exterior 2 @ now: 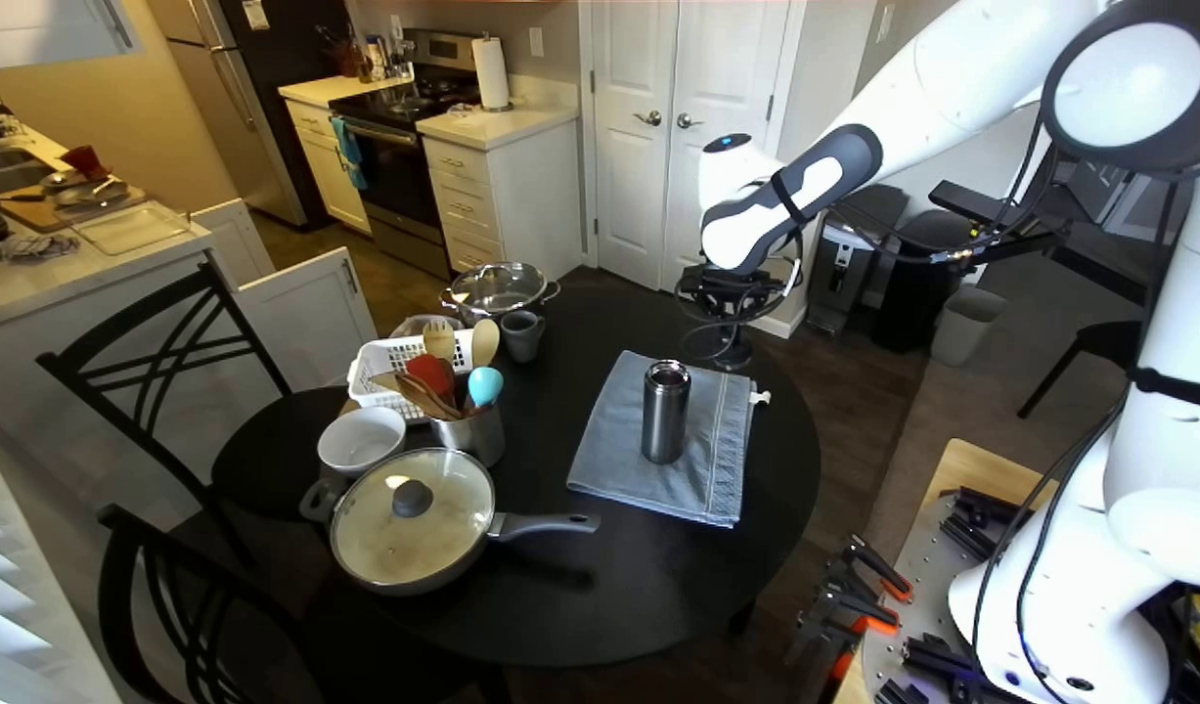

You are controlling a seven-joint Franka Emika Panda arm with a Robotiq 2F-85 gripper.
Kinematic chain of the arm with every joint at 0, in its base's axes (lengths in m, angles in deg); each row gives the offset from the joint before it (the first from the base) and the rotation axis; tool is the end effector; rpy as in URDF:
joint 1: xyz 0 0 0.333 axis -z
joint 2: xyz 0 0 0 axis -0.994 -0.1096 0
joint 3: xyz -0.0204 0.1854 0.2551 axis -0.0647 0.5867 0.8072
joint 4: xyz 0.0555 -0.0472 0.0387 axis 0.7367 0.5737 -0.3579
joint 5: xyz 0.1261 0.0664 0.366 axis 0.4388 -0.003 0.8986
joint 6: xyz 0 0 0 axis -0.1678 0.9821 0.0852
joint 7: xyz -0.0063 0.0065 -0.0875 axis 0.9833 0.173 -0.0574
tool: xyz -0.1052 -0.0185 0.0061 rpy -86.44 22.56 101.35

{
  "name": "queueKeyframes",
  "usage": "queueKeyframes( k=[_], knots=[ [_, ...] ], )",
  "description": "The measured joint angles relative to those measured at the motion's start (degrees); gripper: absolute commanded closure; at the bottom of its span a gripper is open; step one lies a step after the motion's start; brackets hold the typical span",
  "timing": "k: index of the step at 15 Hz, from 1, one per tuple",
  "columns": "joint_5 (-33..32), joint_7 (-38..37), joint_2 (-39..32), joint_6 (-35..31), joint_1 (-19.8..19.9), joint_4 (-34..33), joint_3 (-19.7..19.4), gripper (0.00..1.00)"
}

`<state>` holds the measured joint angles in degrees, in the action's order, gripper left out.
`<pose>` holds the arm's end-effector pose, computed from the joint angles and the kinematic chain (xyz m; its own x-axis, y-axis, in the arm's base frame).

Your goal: Place the flask lid on the towel

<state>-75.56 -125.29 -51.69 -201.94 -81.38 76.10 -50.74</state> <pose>0.5445 -0.1548 0.2800 0.3286 -0.9360 0.1264 -0.9401 -0.3114 0.1384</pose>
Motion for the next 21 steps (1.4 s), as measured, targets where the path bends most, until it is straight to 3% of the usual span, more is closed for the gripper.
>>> queueKeyframes(
  k=[7, 14, 21],
  knots=[
    [-0.11, -11.08, -7.73, -0.54, -0.3, -1.67, -2.63, 0.94],
    [-3.59, -22.57, -14.34, -0.61, -2.78, -8.58, -4.67, 0.94],
    [-3.64, -30.51, -18.03, -2.56, -4.15, -12.18, -4.33, 0.94]
  ],
)
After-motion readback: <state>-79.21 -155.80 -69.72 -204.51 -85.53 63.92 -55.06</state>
